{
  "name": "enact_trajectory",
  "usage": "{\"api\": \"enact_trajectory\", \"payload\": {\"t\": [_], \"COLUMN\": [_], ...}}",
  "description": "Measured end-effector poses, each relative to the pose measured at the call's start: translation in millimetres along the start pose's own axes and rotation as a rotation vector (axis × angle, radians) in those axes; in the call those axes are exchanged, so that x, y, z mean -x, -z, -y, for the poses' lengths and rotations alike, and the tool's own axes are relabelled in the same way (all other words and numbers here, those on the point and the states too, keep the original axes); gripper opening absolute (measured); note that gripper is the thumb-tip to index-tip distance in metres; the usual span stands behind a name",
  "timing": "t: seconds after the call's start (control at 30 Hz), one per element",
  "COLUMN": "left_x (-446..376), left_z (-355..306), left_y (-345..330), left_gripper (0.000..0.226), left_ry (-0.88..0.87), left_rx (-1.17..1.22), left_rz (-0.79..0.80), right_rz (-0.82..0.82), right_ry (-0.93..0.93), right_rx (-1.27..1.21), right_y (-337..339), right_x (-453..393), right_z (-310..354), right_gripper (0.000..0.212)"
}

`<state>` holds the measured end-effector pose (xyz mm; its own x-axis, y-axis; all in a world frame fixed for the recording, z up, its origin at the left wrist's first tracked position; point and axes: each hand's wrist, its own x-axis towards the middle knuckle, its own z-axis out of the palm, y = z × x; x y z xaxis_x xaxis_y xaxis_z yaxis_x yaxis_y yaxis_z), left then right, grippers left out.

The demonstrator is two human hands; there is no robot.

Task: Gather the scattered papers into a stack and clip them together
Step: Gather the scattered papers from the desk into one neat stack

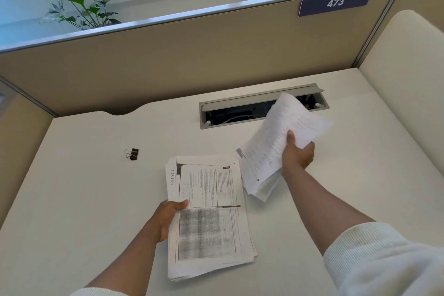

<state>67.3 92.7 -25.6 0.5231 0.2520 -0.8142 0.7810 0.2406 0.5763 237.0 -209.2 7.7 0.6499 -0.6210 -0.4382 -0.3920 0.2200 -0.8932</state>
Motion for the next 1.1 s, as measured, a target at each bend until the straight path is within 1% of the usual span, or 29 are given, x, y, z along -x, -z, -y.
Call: {"api": "enact_trajectory", "payload": {"t": [0.07, 0.13, 0.2, 0.27, 0.3, 0.37, 0.5, 0.6, 0.67, 0.8, 0.9, 0.97, 1.03, 1.1], "left_x": [-1, -1, 0, 1, 1, 1, 1, 0, -1, -1, -2, -3, -3, -3], "left_z": [0, 0, -1, -1, -2, -3, -4, -5, -4, -5, -5, -5, -4, -4], "left_y": [-3, -6, -8, -9, -9, -9, -7, -7, -6, -8, -8, -8, -10, -11], "left_gripper": [0.042, 0.043, 0.041, 0.041, 0.042, 0.044, 0.044, 0.043, 0.044, 0.042, 0.039, 0.037, 0.032, 0.028], "left_ry": [-0.015, -0.03, -0.039, -0.041, -0.042, -0.042, -0.036, -0.039, -0.045, -0.035, -0.02, -0.023, -0.027, -0.028], "left_rx": [-0.019, -0.03, -0.032, -0.031, -0.031, -0.031, -0.027, -0.036, -0.049, -0.06, -0.056, -0.053, -0.078, -0.087], "left_rz": [-0.005, -0.002, 0.008, 0.013, 0.015, 0.02, 0.029, 0.024, 0.02, 0.016, 0.008, 0.005, -0.01, -0.036], "right_rz": [0.192, 0.446, 0.706, 0.929, 1.012, 1.122, 1.215, 1.252, 1.27, 1.234, 1.225, 1.22, 1.221, 1.228], "right_ry": [-0.066, -0.168, -0.277, -0.346, -0.359, -0.385, -0.453, -0.517, -0.512, -0.465, -0.422, -0.407, -0.417, -0.477], "right_rx": [-0.097, -0.188, -0.249, -0.254, -0.244, -0.245, -0.25, -0.326, -0.383, -0.458, -0.491, -0.468, -0.428, -0.398], "right_y": [-6, -11, -16, -20, -22, -24, -20, -8, -2, 0, -3, -5, -7, -9], "right_x": [9, 18, 25, 31, 33, 37, 39, 38, 36, 32, 29, 27, 26, 26], "right_z": [6, 12, 19, 26, 28, 29, 21, 15, 14, 20, 27, 28, 27, 22], "right_gripper": [0.05, 0.046, 0.051, 0.057, 0.059, 0.057, 0.054, 0.046, 0.042, 0.047, 0.041, 0.036, 0.035, 0.042]}}
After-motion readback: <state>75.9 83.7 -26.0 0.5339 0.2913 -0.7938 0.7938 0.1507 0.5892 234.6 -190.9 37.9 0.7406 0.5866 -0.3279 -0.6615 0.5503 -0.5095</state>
